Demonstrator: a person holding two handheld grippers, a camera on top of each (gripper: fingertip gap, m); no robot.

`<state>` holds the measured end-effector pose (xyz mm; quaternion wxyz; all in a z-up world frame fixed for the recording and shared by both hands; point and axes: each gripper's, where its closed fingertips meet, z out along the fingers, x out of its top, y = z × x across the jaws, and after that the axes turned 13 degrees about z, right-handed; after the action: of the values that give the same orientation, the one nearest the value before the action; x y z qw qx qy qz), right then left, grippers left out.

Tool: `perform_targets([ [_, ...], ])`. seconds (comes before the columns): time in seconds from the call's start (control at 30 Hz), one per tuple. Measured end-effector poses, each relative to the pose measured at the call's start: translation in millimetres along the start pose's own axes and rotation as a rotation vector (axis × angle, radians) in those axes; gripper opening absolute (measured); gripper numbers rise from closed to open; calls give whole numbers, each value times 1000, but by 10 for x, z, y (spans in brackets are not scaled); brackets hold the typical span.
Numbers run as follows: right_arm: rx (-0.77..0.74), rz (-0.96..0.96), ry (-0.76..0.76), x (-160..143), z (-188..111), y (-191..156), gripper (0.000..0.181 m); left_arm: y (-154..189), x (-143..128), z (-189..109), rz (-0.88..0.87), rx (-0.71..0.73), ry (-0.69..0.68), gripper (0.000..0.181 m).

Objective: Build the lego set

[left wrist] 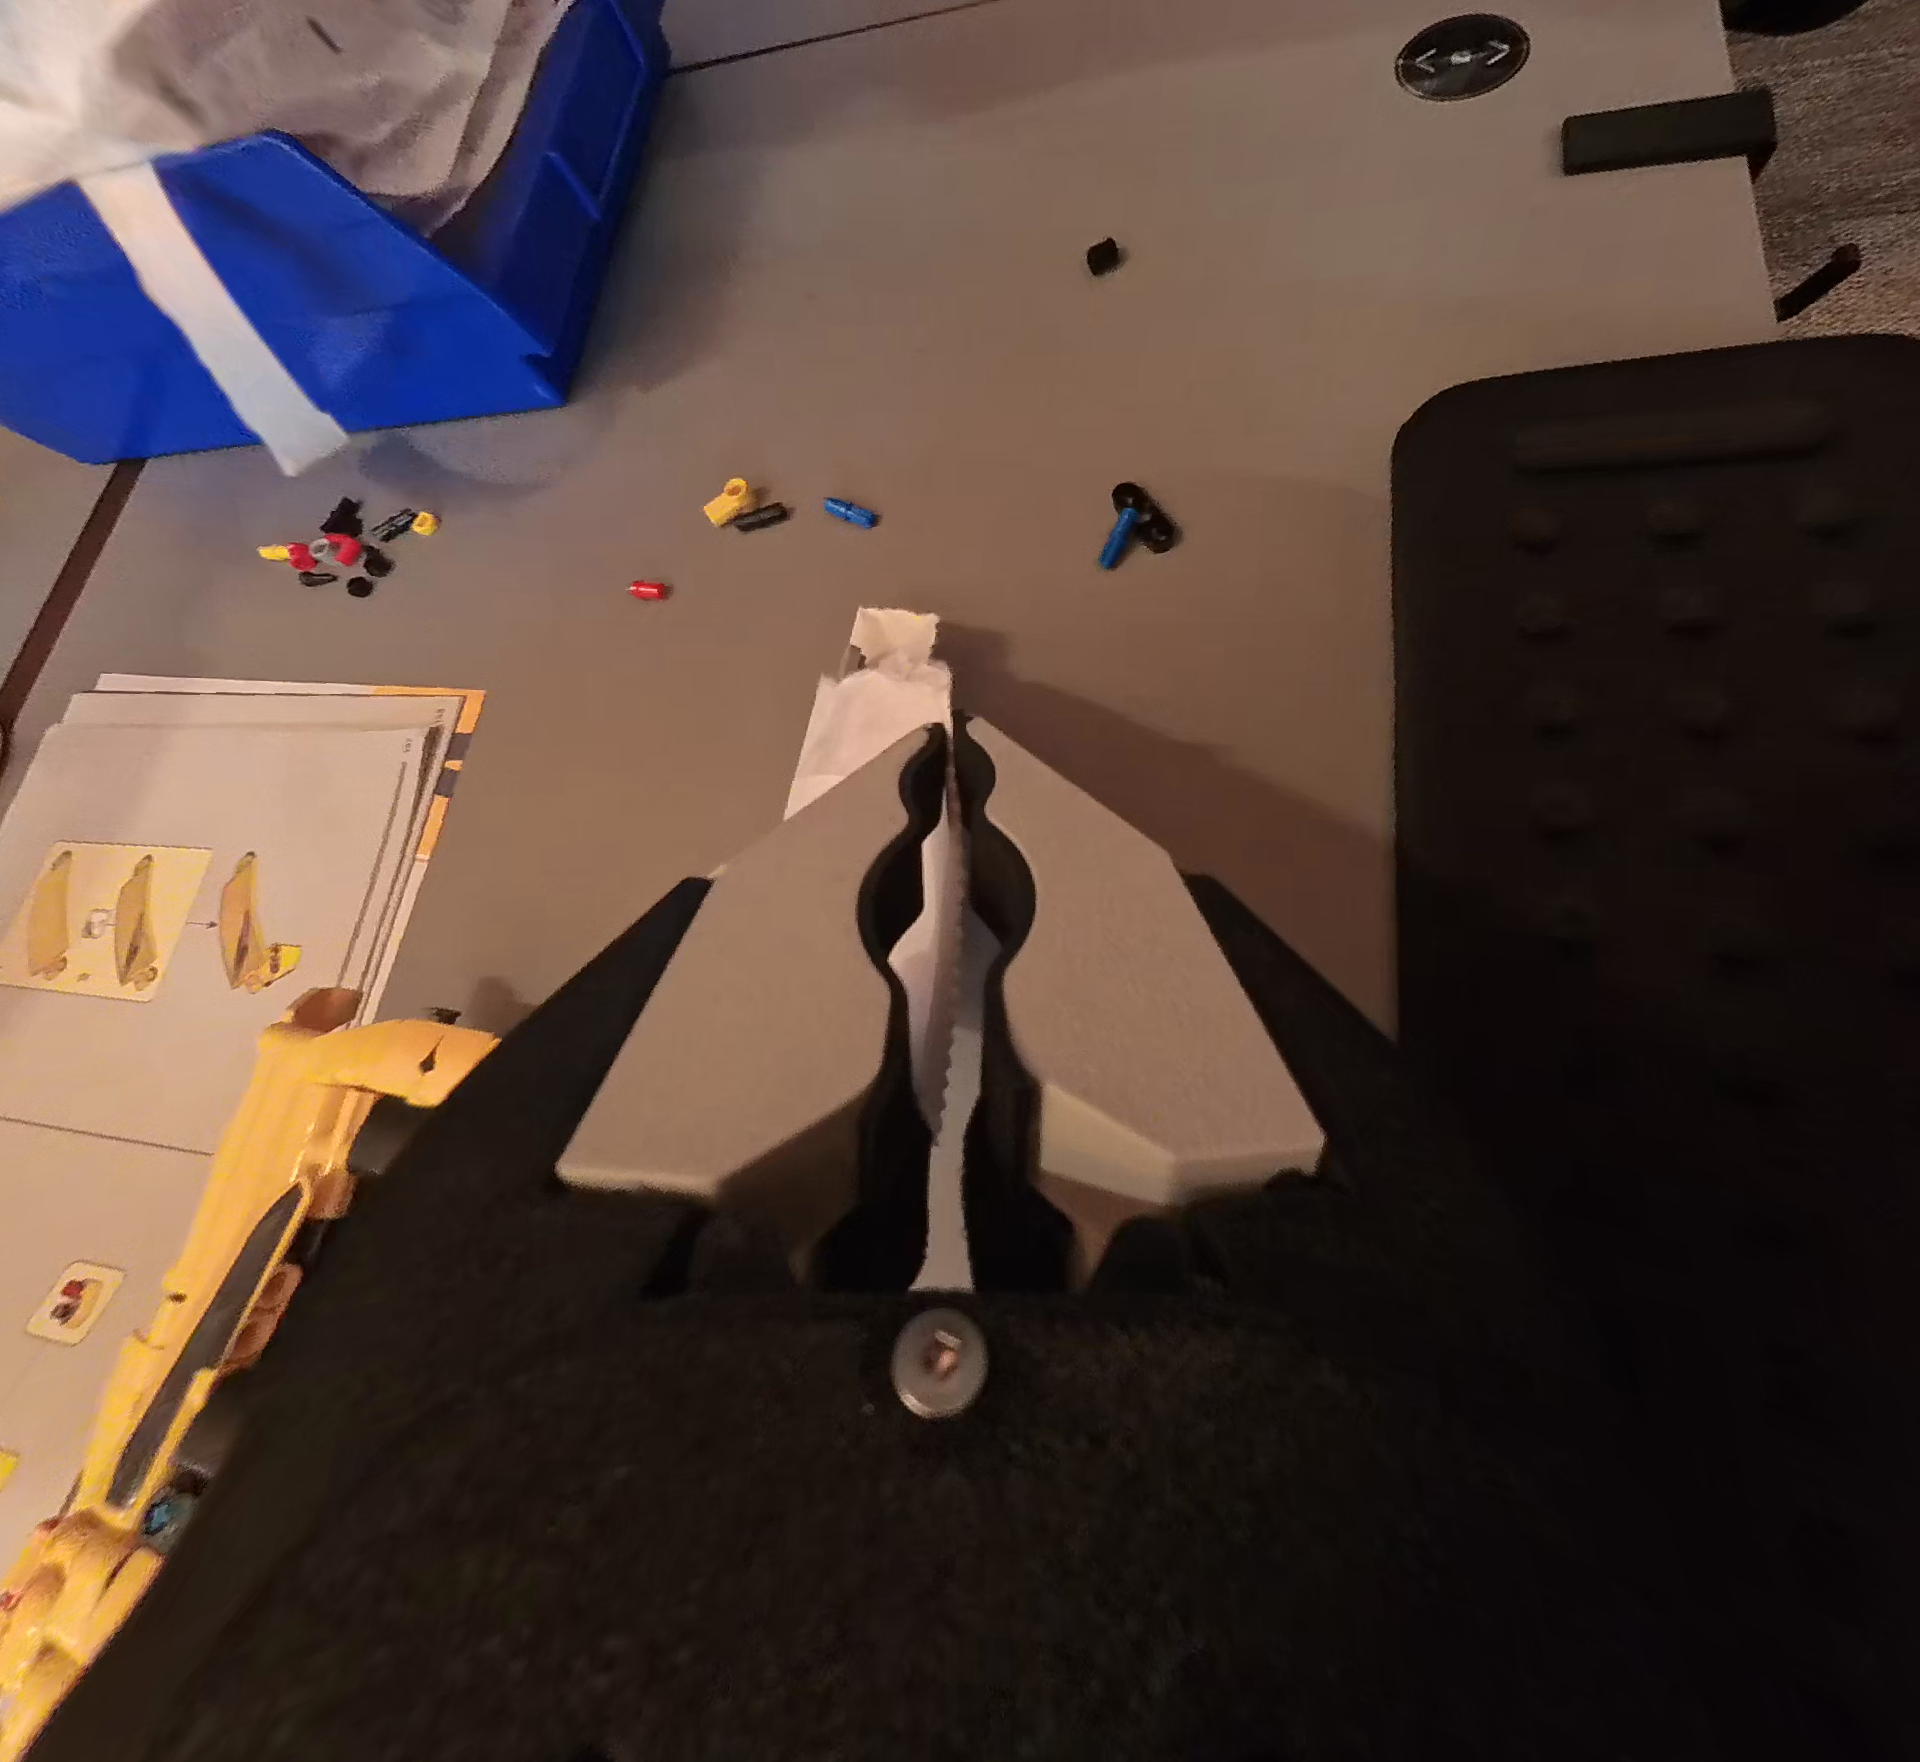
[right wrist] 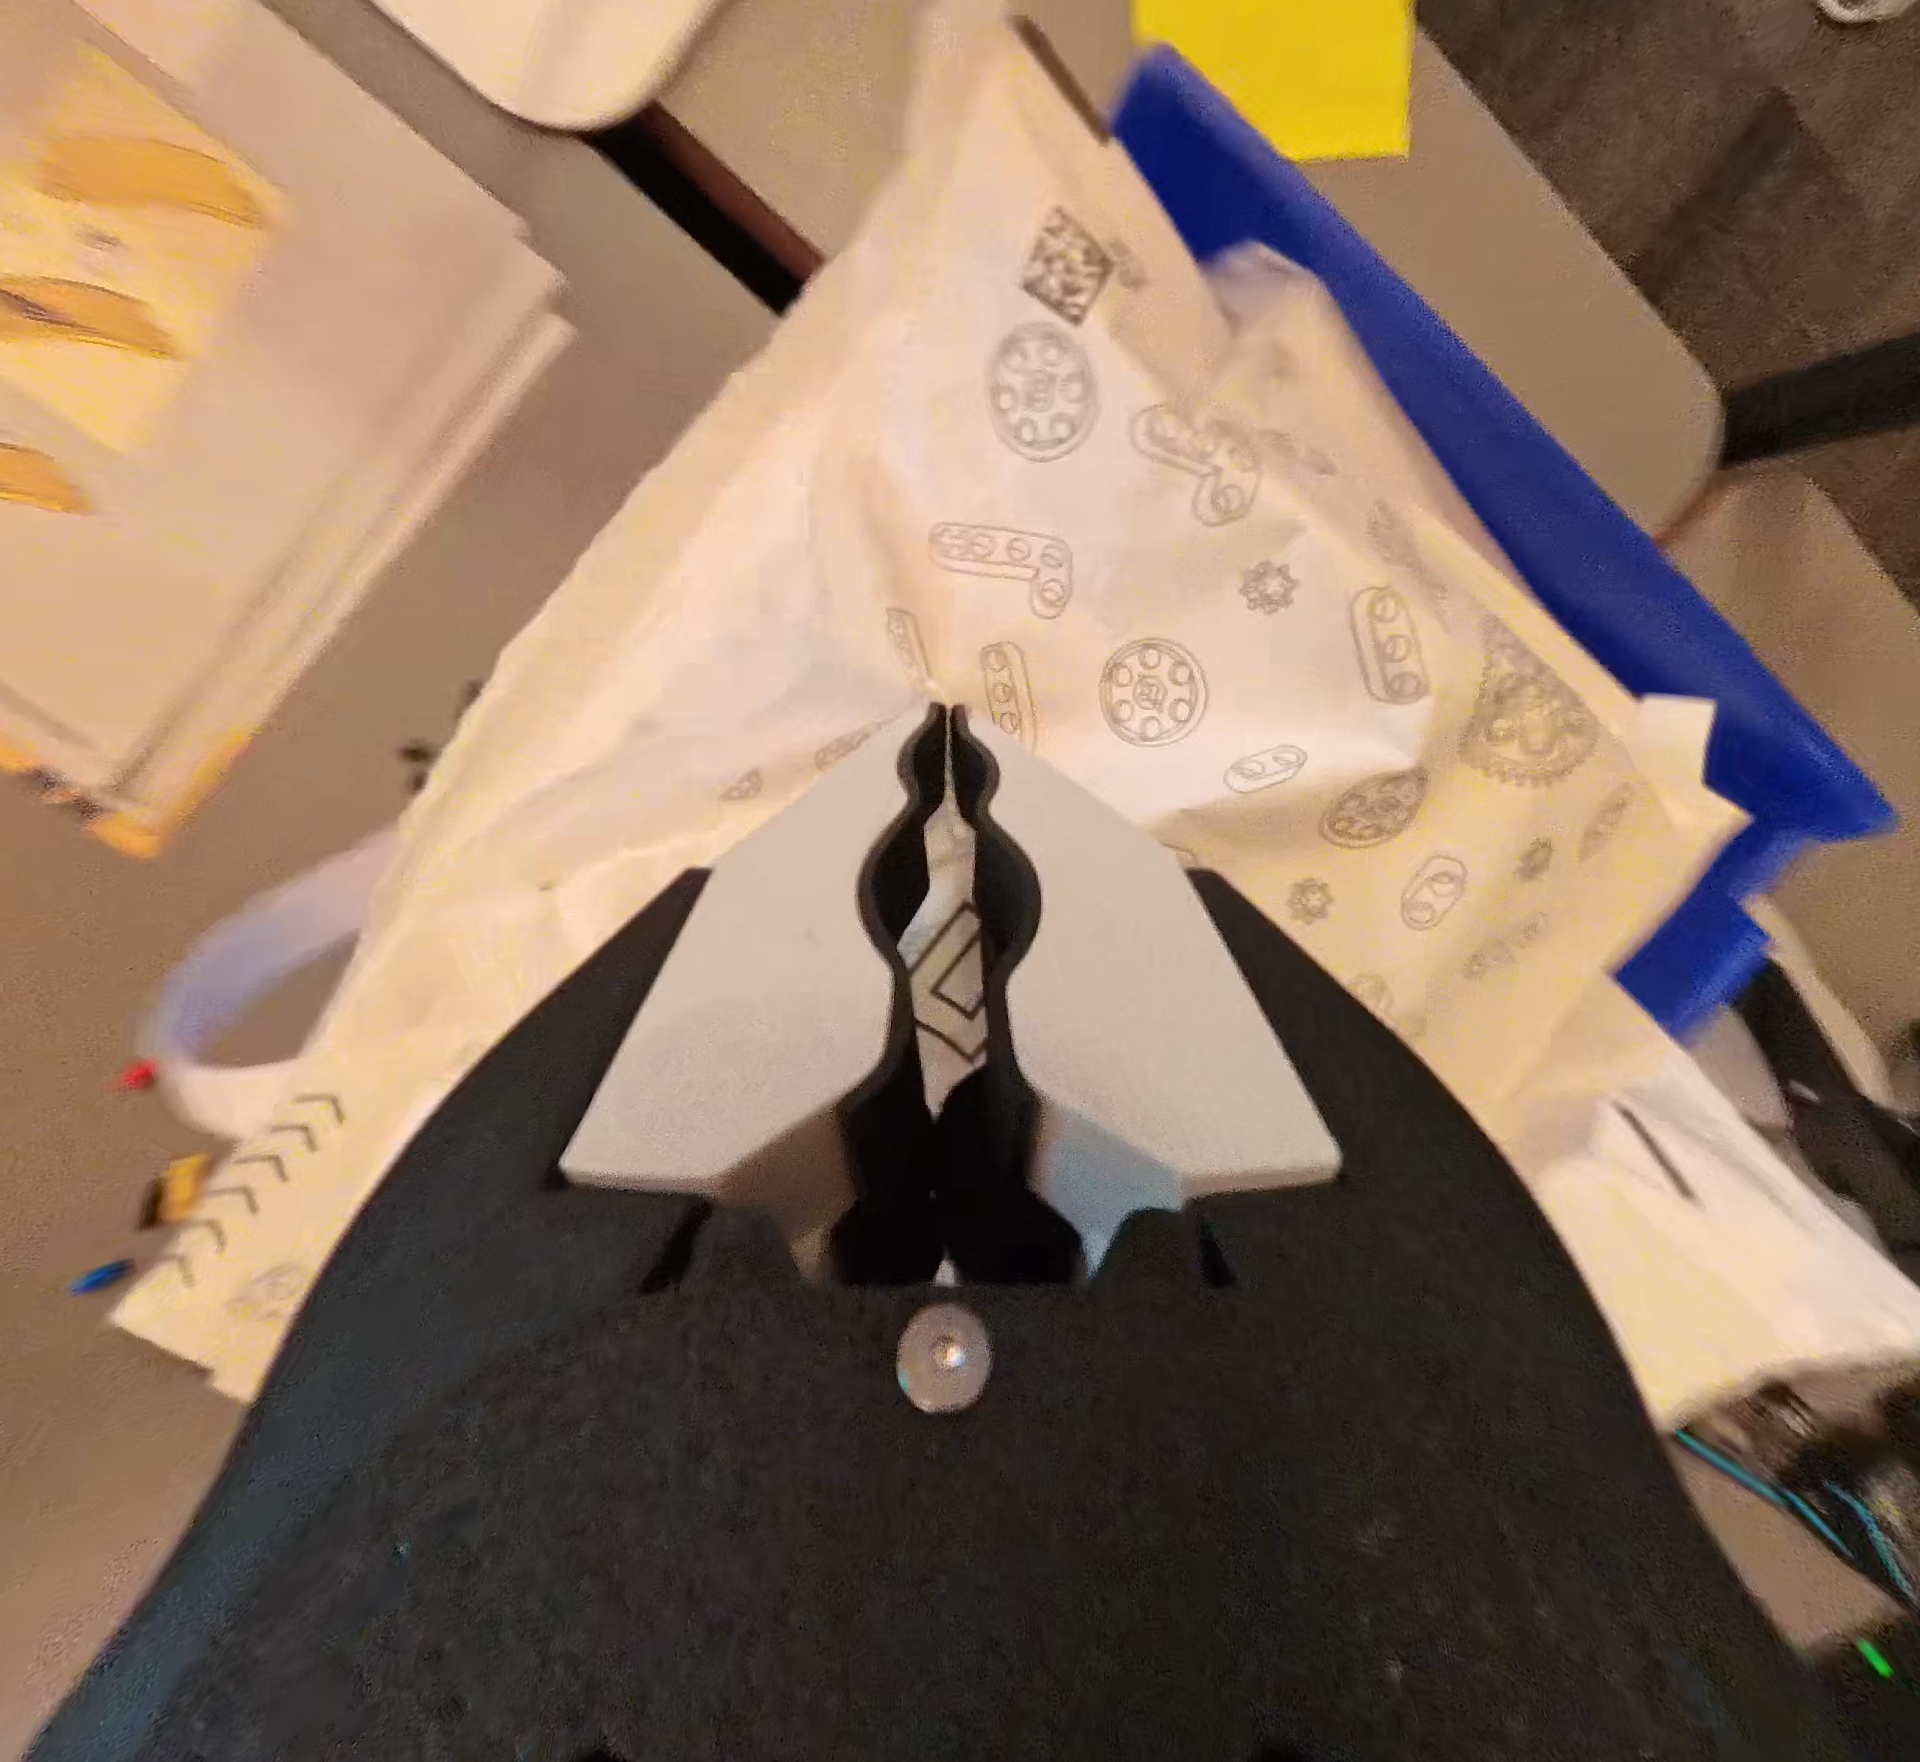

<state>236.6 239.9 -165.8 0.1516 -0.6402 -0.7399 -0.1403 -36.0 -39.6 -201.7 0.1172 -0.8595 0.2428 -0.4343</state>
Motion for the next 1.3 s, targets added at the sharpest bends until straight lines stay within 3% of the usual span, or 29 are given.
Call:
perform_targets([
  [0.1, -213, -71, -80, -175, -60, 500, 0, -2, 1, -15, 2, 2, 3, 0],
  [0.17, -228, -96, -112, -280, -75, 642, 0, 6, 5, -12, 6, 1, 5, 0],
  [0.3, 102, 7, -9, -194, 89, 154, 0, 3, 13, -1, 5, -3, 11, 0],
  [0.43, 64, -1, -54, -252, 443, 34, 0, -13, 9, -9, -6, -3, 16, 0],
  [0.5, 33, 8, -54, -224, 457, 22, 0, -13, 6, -7, -5, -2, 14, 0],
  [0.53, 28, 25, -38, -193, 404, 18, 3, -10, 5, -4, -4, -3, 14, 0],
  [0.63, 91, 89, 11, -102, 66, -29, 35, 0, 3, 11, -6, -10, 15, 0],
  [0.77, 73, 106, 194, -108, -716, -18, 42, -23, 11, -4, -20, -9, 22, 0],
  [0.83, 87, 88, 324, -245, -1123, -191, 46, -48, 18, -22, -39, -9, 36, 0],
  [0.9, 138, 64, 453, -526, -1402, -498, 47, -71, 22, -36, -59, -12, 48, 0],
  [0.97, 200, 80, 522, -992, -1460, -830, 51, -92, 25, -52, -77, -15, 54, 0],
  [1.1, 282, 205, 356, -2344, -1013, -1410, 50, -133, 38, -104, -78, -7, 55, 0],
  [1.17, 243, 262, 347, -2869, -785, -1579, 41, -149, 50, -134, -87, -9, 62, 0],
  [1.23, 180, 289, 389, -3149, -677, -1675, 31, -156, 53, -166, -100, -17, 68, 0],
  [1.3, 104, 284, 439, -3234, -638, -1658, 26, -159, 53, -190, -112, -28, 72, 0],
])
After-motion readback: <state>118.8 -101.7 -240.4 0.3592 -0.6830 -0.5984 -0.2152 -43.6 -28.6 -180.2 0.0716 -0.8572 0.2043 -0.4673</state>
